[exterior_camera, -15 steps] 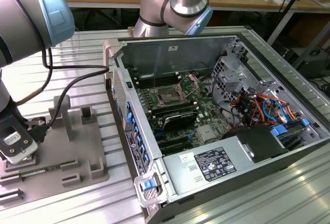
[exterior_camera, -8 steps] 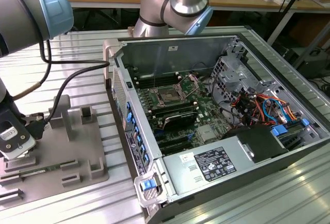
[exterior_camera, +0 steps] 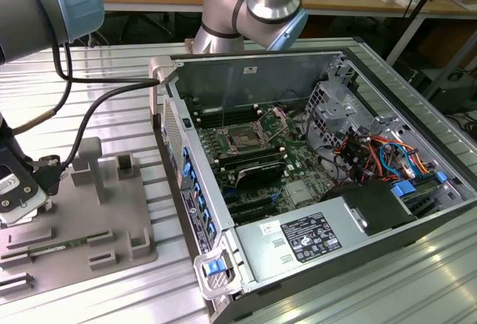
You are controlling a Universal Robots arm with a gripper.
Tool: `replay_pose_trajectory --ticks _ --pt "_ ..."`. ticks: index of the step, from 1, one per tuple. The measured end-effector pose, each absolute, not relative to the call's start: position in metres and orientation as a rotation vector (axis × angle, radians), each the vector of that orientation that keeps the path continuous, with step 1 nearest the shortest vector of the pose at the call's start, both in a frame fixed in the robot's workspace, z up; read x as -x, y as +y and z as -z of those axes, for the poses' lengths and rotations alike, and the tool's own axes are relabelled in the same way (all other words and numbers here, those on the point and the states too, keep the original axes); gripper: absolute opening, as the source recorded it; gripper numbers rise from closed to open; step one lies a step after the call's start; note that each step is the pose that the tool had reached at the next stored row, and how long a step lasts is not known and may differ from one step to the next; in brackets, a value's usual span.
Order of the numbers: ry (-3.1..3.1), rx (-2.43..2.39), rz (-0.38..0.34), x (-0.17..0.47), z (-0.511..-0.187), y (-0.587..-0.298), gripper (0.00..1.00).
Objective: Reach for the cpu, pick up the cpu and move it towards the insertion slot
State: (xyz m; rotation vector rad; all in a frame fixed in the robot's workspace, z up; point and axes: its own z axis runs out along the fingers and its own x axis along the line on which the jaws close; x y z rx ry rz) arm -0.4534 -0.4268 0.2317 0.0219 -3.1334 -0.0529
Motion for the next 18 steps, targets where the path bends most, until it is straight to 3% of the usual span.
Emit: replay_pose_trajectory --ticks 18 --pt "-3.133 -0.022 0.057 0.453 -0.247 -0.427 0.55"
